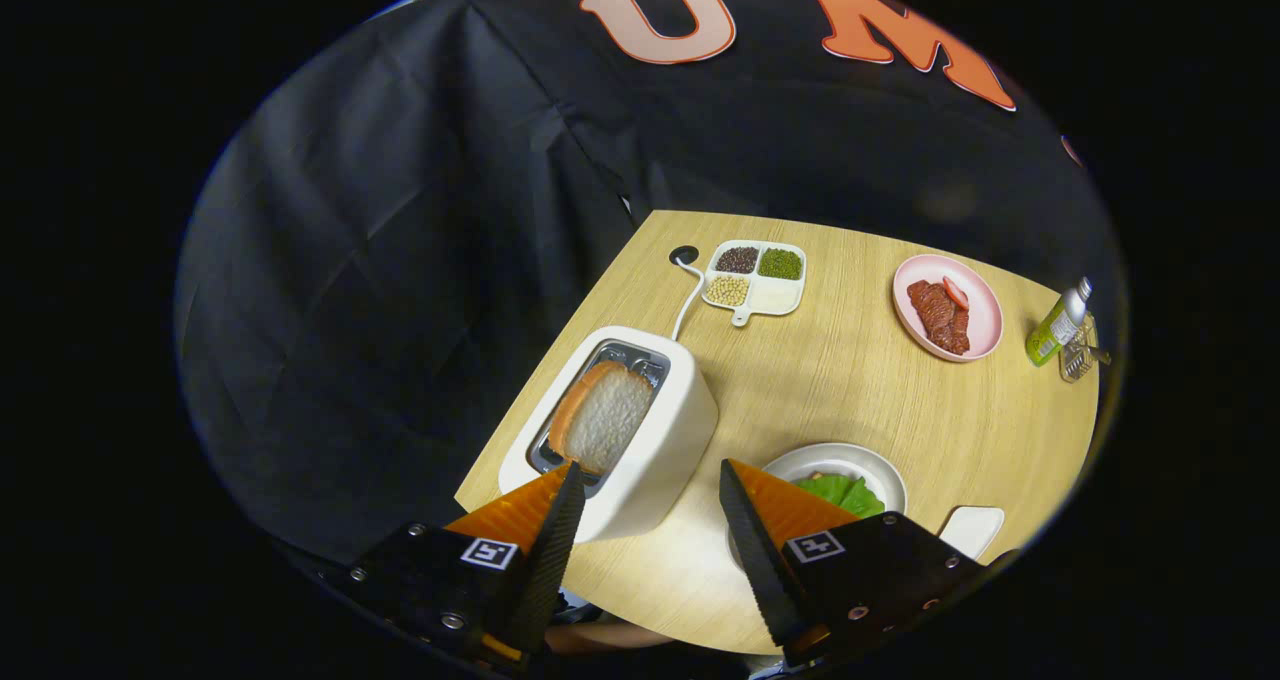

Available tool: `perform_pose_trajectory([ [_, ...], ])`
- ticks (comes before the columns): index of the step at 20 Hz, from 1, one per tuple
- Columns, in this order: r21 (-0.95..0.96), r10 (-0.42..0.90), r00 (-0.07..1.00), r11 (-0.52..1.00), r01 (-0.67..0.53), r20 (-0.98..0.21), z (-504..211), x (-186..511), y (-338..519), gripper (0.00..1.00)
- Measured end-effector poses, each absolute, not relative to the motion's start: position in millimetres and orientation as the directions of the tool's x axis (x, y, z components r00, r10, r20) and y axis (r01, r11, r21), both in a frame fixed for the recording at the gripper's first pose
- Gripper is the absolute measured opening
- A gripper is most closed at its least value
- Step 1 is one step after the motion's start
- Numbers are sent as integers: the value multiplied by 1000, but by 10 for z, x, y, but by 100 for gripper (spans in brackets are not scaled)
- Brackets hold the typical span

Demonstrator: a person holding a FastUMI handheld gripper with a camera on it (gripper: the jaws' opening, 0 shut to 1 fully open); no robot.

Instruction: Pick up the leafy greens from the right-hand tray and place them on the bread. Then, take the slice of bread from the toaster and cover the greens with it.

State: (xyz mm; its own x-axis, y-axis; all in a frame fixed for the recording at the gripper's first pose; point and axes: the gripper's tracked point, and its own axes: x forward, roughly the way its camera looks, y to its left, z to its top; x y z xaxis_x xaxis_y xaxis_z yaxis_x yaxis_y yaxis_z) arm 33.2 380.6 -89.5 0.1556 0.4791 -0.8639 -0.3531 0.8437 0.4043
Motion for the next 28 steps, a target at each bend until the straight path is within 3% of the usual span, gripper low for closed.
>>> perform_pose_trajectory([
  [4, 381, 441, 125, 863, -332, -889, -996, 443, 4189, 79],
  [7, 384, 429, 125, 881, -276, -895, -1054, 572, 4371, 72],
  [15, 293, 318, 40, 909, -296, -947, -1446, 446, 4525, 51],
  [20, 246, 287, 92, 917, -315, -953, -1466, 522, 4452, 31],
  [22, 246, 296, 129, 920, -306, -946, -1422, 596, 4395, 16],
  [28, 343, 402, 190, 896, -282, -896, -1091, 684, 4215, 12],
])
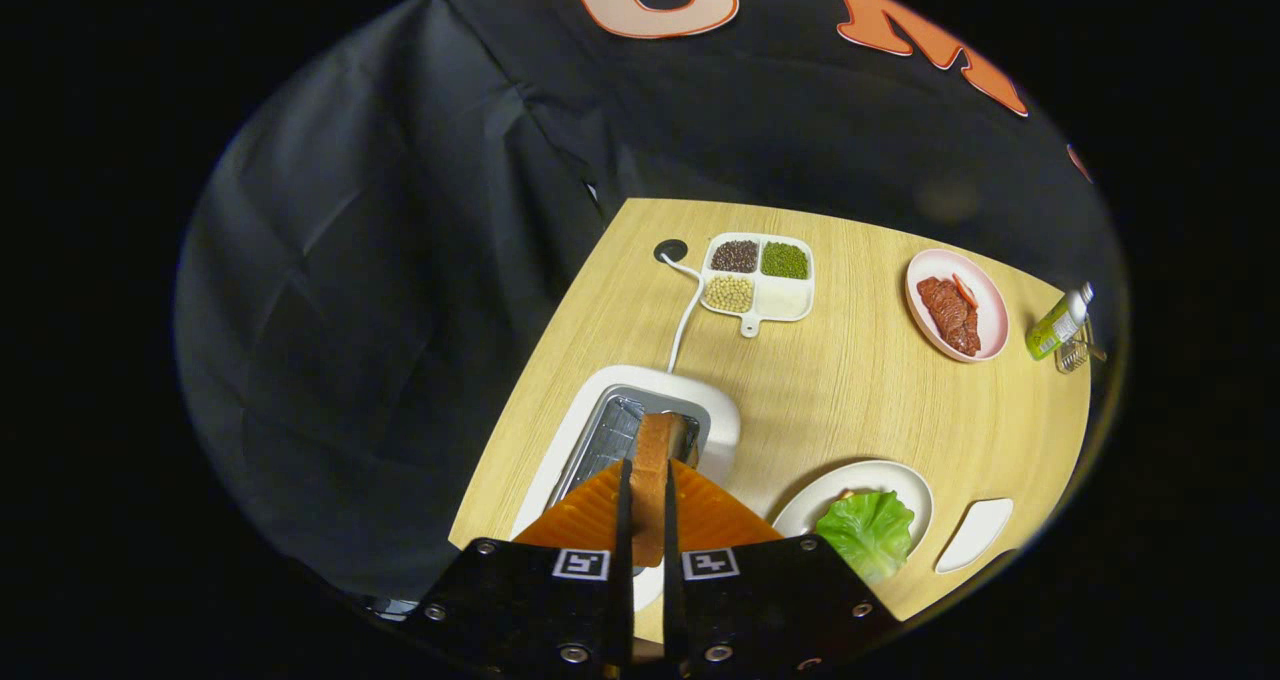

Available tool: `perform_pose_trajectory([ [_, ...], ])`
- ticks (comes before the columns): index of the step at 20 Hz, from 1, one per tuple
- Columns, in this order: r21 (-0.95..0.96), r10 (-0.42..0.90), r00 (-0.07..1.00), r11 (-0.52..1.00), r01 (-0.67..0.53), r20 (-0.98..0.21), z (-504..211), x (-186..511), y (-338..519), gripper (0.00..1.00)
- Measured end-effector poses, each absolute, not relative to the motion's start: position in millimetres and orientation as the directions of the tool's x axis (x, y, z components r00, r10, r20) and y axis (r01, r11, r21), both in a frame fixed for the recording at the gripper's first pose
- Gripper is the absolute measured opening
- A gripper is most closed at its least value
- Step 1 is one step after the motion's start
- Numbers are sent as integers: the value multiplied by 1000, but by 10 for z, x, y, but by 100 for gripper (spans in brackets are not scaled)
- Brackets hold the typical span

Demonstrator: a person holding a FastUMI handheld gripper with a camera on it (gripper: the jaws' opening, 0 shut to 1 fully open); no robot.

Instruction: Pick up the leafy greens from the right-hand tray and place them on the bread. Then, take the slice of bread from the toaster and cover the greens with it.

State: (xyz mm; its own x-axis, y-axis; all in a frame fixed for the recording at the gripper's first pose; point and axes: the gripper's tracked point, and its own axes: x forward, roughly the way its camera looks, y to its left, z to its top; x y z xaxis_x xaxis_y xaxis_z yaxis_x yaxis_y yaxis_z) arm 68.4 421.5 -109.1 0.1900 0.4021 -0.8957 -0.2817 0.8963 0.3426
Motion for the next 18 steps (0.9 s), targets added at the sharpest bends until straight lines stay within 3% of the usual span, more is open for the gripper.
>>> perform_pose_trajectory([
  [9, 489, 544, 315, 838, -241, -778, -622, 753, 3514, 12],
  [18, 574, 586, 258, 809, -130, -768, -1206, 494, 2729, 12],
])
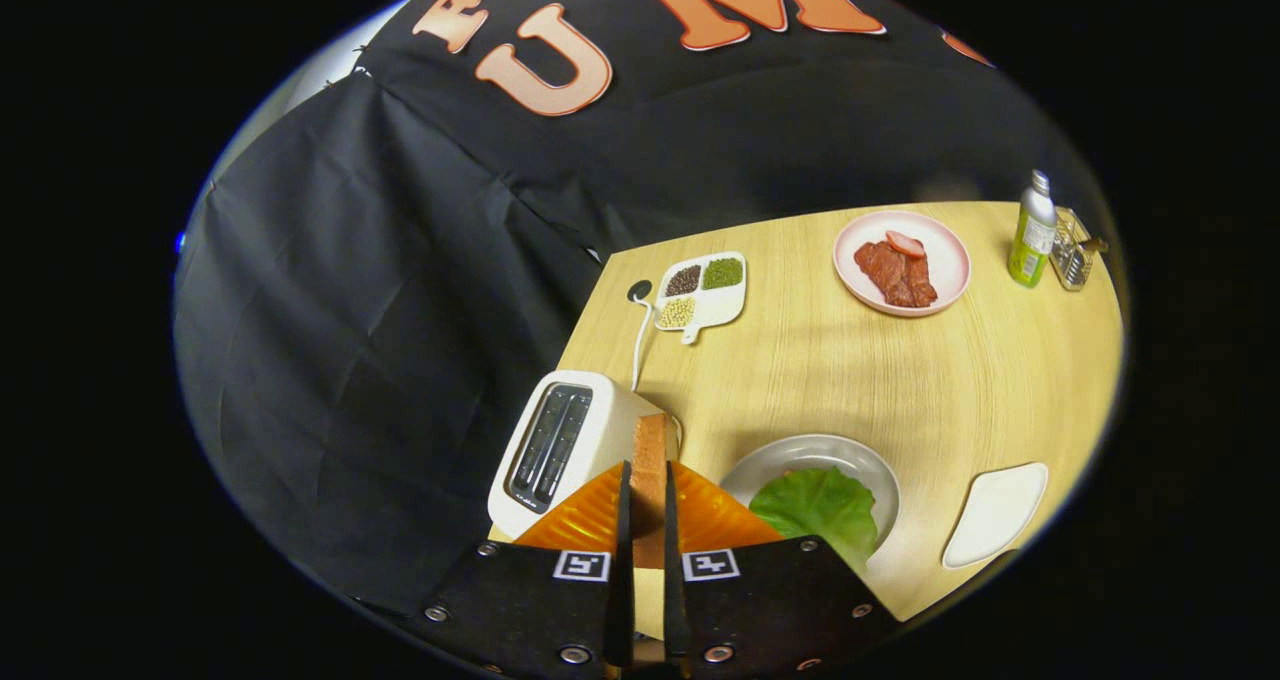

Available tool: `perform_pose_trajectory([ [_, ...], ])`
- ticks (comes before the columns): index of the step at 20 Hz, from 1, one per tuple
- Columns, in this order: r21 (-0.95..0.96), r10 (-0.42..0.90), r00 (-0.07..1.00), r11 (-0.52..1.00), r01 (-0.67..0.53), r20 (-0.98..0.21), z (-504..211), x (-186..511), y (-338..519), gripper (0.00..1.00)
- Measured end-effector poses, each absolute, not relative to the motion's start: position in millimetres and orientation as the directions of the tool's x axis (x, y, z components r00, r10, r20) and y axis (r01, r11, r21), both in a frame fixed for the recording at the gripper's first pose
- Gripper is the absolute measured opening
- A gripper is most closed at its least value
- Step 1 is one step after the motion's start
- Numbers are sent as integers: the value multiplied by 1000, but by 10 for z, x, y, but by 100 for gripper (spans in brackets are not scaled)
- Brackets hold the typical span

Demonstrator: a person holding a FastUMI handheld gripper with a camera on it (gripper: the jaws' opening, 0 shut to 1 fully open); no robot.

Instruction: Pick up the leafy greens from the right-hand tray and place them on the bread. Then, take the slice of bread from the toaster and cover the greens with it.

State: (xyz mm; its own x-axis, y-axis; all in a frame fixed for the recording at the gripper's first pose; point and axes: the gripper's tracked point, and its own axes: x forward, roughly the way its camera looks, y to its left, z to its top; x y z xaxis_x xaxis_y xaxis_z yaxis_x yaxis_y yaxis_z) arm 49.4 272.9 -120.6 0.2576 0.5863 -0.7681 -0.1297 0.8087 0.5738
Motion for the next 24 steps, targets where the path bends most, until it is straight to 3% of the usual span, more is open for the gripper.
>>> perform_pose_trajectory([
  [9, 602, 608, 116, 794, -90, -785, -1952, 23, 2319, 12],
  [14, 510, 532, 155, 845, -162, -832, -2317, 56, 1976, 12],
  [16, 492, 522, 171, 850, -191, -836, -2362, 60, 1928, 17],
  [21, 298, 397, 288, 895, -331, -872, -2489, 180, 1684, 44],
  [24, 158, 342, 454, 905, -394, -823, -2318, 400, 1599, 56],
])
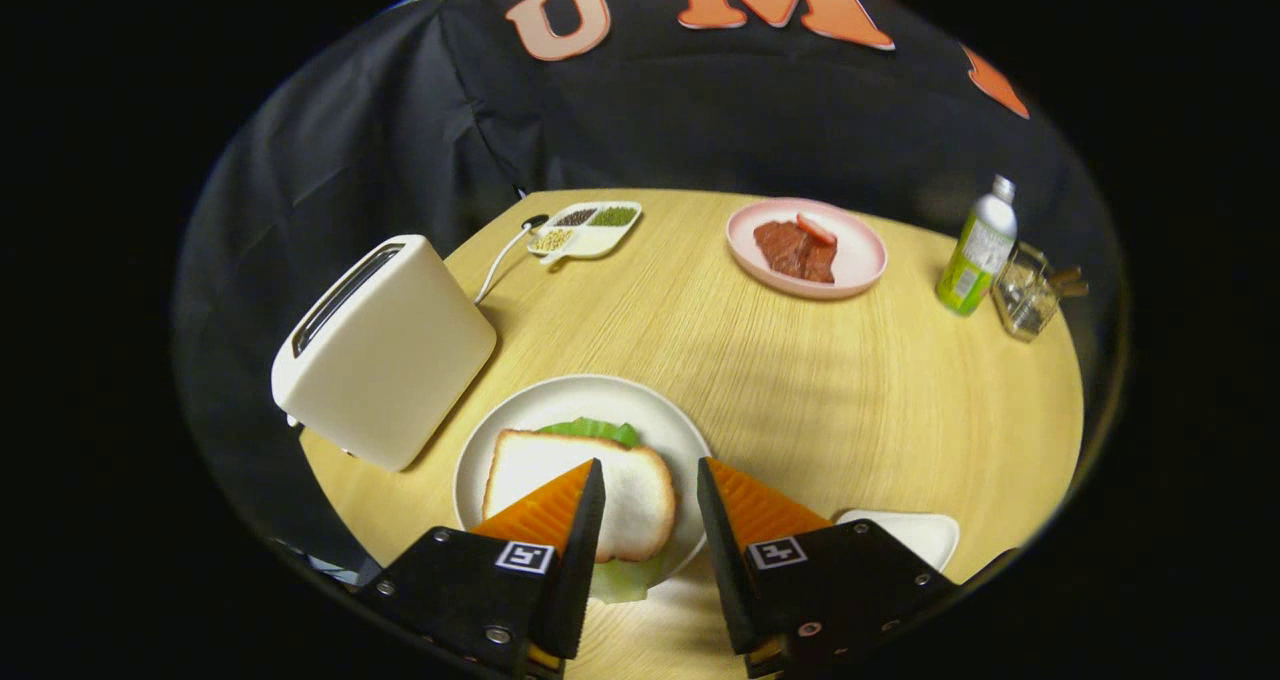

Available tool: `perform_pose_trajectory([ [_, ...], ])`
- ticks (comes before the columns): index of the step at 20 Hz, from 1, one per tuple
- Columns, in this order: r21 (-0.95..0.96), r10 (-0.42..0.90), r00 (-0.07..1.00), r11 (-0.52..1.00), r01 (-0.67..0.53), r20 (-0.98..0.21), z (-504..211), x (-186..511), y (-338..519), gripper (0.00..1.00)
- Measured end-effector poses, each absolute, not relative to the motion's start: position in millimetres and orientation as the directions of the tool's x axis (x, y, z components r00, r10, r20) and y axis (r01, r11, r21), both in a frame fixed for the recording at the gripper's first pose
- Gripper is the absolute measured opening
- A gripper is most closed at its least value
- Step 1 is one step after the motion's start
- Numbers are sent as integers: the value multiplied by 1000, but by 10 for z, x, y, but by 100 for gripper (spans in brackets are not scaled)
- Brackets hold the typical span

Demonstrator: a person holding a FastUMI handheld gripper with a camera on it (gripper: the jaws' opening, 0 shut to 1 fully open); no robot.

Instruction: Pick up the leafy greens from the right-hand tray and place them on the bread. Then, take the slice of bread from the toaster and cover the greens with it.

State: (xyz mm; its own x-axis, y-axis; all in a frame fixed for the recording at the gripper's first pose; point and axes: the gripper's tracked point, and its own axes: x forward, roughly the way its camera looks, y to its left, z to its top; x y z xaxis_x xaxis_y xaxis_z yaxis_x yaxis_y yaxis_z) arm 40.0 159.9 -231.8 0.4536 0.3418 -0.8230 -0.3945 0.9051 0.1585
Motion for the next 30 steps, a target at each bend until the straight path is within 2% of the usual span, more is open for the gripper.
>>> perform_pose_trajectory([
  [1, 131, 335, 498, 907, -400, -800, -2215, 456, 1571, 61],
  [3, 110, 339, 577, 912, -394, -743, -1976, 533, 1541, 64],
  [6, 46, 300, 715, 935, -351, -631, -1518, 684, 1356, 71],
  [8, 4, 267, 794, 949, -316, -546, -1178, 730, 1191, 78],
  [9, -12, 253, 825, 954, -300, -506, -1010, 736, 1113, 83],
  [12, -61, 205, 893, 967, -249, -401, -598, 714, 889, 90],
  [22, -149, 84, 980, 983, -112, -183, -10, 473, 388, 97],
  [26, -190, 65, 996, 979, -77, -67, 172, 445, 334, 98],
  [30, -188, 72, 997, 980, -72, -6, 248, 416, 412, 98],
])
